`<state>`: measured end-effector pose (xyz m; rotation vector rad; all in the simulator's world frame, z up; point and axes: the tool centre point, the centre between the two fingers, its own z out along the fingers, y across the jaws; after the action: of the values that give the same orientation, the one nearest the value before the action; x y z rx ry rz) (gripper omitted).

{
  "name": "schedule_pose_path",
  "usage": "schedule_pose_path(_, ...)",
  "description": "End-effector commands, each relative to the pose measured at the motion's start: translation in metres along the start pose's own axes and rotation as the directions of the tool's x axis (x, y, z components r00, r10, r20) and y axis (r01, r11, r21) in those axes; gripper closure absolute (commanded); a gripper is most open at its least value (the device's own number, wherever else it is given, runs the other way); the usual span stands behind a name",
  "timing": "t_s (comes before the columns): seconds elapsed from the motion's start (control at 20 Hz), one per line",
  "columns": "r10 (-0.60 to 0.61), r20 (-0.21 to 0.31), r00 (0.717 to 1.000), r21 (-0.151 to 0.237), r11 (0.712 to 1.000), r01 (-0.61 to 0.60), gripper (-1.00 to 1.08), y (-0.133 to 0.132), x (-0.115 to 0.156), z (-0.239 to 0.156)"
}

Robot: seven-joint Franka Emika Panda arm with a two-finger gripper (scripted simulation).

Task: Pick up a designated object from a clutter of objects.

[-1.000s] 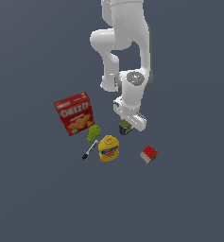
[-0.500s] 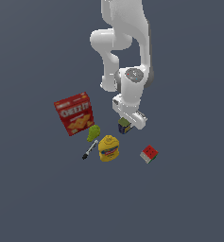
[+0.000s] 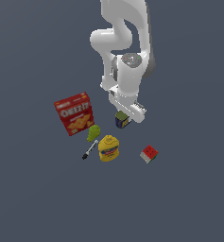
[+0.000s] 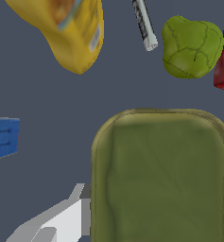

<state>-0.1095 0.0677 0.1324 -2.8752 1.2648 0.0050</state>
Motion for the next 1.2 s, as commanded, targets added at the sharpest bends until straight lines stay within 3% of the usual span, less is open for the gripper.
schedule_pose_path(0.0, 0.0, -0.001, 1.0, 0.004, 1.0, 0.0, 1.08, 0.003, 0.006, -0.022)
schedule_pose_path(1.15, 0.001, -0.001, 1.0, 0.003, 1.0, -0.001, 1.08, 0.035, 0.062, -0.228)
